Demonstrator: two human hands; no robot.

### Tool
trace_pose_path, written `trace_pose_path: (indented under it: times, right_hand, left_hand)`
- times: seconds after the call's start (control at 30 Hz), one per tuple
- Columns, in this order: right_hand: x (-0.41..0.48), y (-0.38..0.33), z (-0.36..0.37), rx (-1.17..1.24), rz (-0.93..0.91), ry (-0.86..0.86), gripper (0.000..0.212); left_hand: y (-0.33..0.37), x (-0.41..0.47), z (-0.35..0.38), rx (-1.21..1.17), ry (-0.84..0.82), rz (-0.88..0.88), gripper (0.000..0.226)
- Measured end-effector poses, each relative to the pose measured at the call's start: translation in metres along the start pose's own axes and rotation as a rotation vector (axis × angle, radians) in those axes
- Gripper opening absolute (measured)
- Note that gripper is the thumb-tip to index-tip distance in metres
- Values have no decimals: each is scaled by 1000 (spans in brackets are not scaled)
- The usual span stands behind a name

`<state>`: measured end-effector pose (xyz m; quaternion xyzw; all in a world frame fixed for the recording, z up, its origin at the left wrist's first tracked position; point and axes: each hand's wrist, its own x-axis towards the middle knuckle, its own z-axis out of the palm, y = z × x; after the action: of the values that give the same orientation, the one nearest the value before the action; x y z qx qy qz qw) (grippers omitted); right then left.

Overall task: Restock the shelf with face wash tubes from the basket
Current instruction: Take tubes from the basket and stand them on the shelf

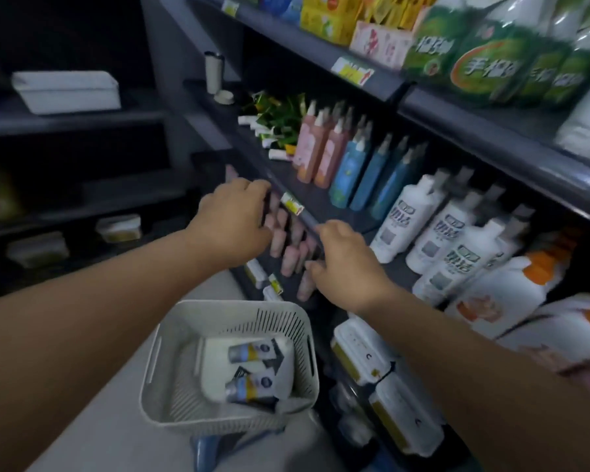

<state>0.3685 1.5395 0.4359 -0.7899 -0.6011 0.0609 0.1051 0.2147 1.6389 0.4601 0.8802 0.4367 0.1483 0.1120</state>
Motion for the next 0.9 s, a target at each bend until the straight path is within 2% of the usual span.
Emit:
trace_pose_path:
  times: [0.2, 0.4, 0.6, 0.77, 0.9]
  right_hand:
    - [24, 10, 87, 124, -2, -200, 44]
    - [37, 24, 160, 206, 49, -338, 56]
    - [50, 37, 235, 228, 119, -469, 49]
    - [60, 48, 301, 186, 161, -582, 52]
    - [70, 57, 352, 133, 169, -660, 55]
  left_hand:
    - [-39, -8, 69, 30, -176, -141, 68]
    - [-66, -13, 139, 11, -308, -253, 70]
    - [-94, -20, 214, 4, -424, -287, 67]
    - [-128, -34, 290, -30, -691, -300, 66]
    - [-151, -40, 343, -35, -808, -271, 67]
